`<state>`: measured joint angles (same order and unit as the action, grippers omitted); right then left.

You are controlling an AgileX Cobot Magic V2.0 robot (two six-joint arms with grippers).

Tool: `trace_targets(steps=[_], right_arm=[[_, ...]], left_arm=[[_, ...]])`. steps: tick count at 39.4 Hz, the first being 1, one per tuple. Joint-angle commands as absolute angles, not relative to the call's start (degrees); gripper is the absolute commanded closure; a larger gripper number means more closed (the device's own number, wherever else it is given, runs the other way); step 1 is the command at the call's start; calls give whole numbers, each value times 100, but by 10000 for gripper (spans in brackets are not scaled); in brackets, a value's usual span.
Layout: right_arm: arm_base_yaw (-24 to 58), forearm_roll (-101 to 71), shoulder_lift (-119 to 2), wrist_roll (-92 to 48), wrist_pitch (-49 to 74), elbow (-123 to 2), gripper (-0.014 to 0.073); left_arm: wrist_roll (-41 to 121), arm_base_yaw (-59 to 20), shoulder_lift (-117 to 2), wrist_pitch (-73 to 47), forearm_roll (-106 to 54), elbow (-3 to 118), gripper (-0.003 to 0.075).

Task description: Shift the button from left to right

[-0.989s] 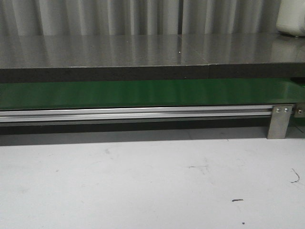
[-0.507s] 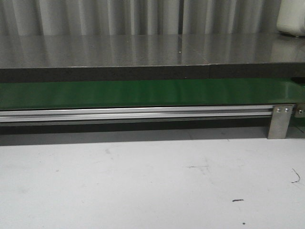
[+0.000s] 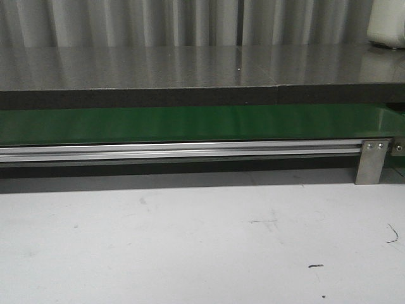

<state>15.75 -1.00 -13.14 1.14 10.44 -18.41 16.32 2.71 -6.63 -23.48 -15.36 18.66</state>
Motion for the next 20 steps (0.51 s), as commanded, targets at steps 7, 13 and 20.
trace_targets(steps=[7, 13, 20], right_arm=[[1590, -108, -1352, 90, 545, -1992, 661], [1590, -108, -1352, 90, 545, -1992, 661], [1590, -108, -1352, 90, 554, -1992, 661]], left_arm=[[399, 246, -553, -1828, -695, 1826, 741], [102, 59, -188, -1407, -425, 1314, 741], [94, -184, 132, -564, -425, 477, 741]])
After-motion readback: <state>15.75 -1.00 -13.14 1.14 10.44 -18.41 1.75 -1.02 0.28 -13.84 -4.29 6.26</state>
